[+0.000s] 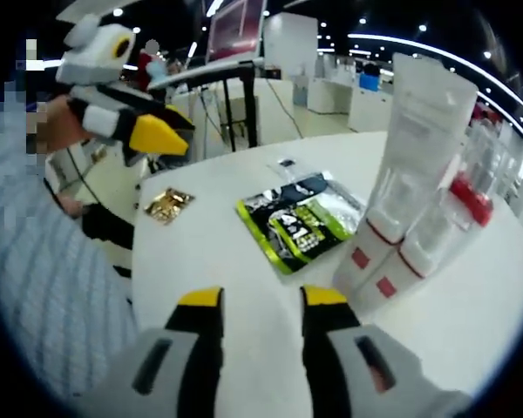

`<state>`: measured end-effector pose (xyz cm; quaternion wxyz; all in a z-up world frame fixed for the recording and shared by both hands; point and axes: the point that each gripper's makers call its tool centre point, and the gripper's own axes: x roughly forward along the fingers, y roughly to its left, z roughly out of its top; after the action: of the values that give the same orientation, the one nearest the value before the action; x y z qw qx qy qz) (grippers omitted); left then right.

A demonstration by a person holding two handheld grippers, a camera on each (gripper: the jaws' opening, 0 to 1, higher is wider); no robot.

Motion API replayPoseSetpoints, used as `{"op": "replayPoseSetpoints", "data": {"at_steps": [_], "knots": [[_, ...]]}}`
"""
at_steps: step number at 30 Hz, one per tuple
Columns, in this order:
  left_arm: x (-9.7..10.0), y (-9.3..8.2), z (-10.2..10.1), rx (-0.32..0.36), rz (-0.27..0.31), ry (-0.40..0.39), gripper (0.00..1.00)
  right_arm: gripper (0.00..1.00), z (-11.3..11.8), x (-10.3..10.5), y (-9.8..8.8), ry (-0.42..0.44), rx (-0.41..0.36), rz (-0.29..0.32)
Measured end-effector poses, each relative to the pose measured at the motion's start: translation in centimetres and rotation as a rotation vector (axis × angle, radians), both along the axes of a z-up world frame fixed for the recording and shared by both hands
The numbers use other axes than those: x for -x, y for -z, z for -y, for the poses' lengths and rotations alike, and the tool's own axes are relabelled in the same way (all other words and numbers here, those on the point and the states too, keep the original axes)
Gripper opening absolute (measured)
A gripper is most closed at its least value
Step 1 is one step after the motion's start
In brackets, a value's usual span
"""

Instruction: Arrange the skincare products in the storage area until every visible bottle or jar stands upright without overlapping.

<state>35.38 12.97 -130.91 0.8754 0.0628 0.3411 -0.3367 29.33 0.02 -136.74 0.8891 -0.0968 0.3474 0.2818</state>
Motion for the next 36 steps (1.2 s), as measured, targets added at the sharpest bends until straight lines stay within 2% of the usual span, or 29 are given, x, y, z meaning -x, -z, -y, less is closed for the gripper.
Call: {"op": "replayPoseSetpoints", "data": {"at_steps": [7, 12, 15, 19, 22, 24, 27, 29, 32, 35, 36], "knots": [[0.4, 0.1, 0.2, 0.015, -0.005, 0.015, 0.56, 0.31, 0.7, 0.4, 0.0, 0.031, 0.004, -0.004], [0.8, 1.1, -0.2, 0.02, -0.023, 0.01, 0.58, 0.3, 1.8, 0.6, -0.4, 0.076, 0.0, 0.028], [1.0, 1.9, -0.7, 0.008, -0.038, 0.007, 0.58, 0.3, 3.1, 0.7, -0.5, 0.139, -0.013, 0.039], [1.8, 2.7, -0.8, 0.059, -0.089, 0.013, 0.58, 0.3, 4.4, 1.3, -0.5, 0.187, -0.012, 0.043], [2.0, 2.7, -0.7, 0.071, -0.068, 0.03, 0.6, 0.3, 4.8, 1.5, -0.5, 0.205, -0.012, 0.047], [2.2, 3.0, -1.0, 0.056, -0.054, 0.037, 0.6, 0.3, 4.9, 1.5, -0.4, 0.218, -0.014, 0.048], [2.1, 3.9, -2.4, 0.043, -0.027, 0.011, 0.58, 0.3, 5.0, 1.4, -0.4, 0.23, -0.02, 0.038], [2.2, 4.5, -3.2, 0.051, -0.031, -0.017, 0.59, 0.3, 5.5, 0.7, -1.1, 0.275, -0.039, 0.074], [2.6, 5.4, -3.8, 0.051, -0.033, -0.019, 0.59, 0.3, 6.0, 0.4, -1.5, 0.299, -0.039, 0.083], [3.3, 6.0, -4.1, 0.081, -0.053, -0.017, 0.58, 0.29, 6.3, 0.3, -1.4, 0.316, -0.027, 0.085], [3.4, 6.4, -4.3, 0.069, -0.058, -0.017, 0.59, 0.29, 6.4, 0.4, -1.3, 0.321, -0.02, 0.081]]}}
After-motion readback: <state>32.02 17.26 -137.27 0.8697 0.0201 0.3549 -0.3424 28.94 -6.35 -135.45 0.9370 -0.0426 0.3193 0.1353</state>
